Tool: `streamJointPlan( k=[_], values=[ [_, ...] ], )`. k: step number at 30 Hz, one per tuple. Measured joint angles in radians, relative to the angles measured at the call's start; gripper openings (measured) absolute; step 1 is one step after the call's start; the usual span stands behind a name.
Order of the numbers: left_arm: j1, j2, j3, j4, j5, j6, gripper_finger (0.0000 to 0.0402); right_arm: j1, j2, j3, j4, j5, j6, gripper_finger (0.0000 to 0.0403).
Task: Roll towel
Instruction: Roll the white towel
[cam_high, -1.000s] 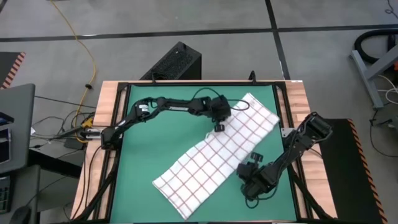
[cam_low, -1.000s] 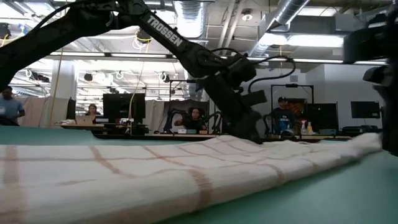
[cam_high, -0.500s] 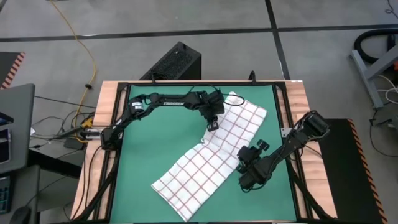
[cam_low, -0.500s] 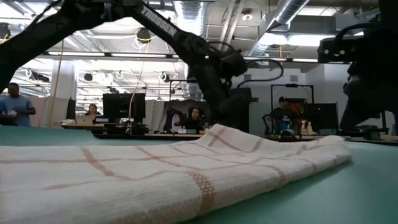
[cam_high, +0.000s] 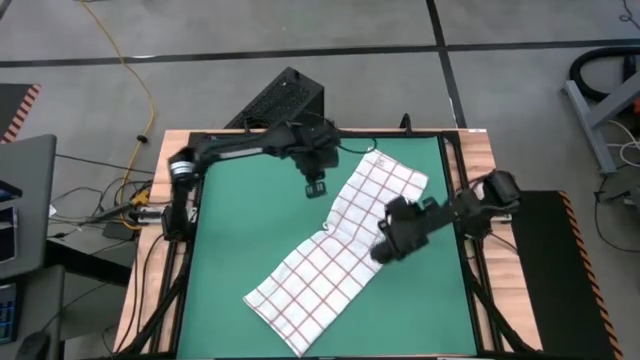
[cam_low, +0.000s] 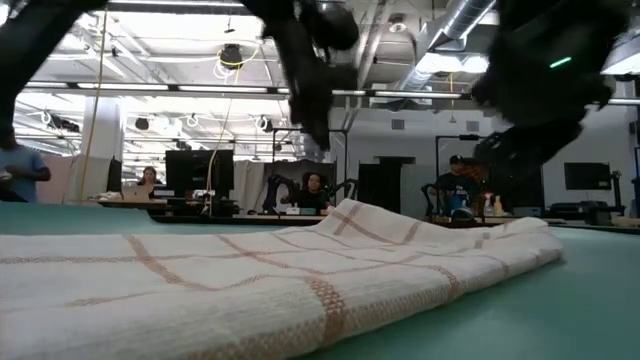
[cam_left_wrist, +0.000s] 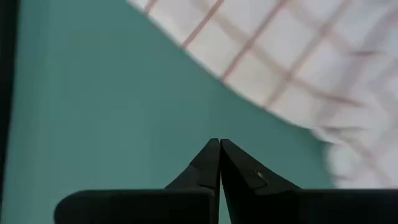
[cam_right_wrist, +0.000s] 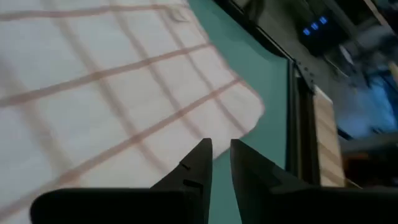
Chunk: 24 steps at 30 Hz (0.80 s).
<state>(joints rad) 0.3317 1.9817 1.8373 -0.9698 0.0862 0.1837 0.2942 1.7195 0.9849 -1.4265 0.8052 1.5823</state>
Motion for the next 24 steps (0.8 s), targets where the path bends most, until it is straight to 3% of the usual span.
streamJointPlan(
  k=[5, 12, 16, 20, 24],
  values=[
    [-0.028, -0.22, -0.055, 0.017, -0.025, -0.027, 0.0, -0.229, 0.0, -0.022, 0.08, 0.021, -0.179, 0.0059],
    [-0.115, -0.516, -0.132, 0.091, -0.179, -0.057, 0.0, -0.486, 0.0, -0.026, 0.525, 0.062, -0.685, 0.0038],
    [-0.163, -0.651, -0.178, 0.12, -0.305, -0.074, 0.0, -0.605, 0.0, -0.026, 0.73, 0.06, -0.895, 0.0013],
    [-0.197, -0.748, -0.231, 0.117, -0.389, -0.103, 0.0, -0.696, 0.001, -0.026, 0.881, -0.031, -1.034, 0.0009],
    [-0.214, -0.828, -0.301, 0.112, -0.441, -0.13, 0.0, -0.748, 0.003, -0.025, 0.868, -0.084, -1.057, 0.0007]
  ],
)
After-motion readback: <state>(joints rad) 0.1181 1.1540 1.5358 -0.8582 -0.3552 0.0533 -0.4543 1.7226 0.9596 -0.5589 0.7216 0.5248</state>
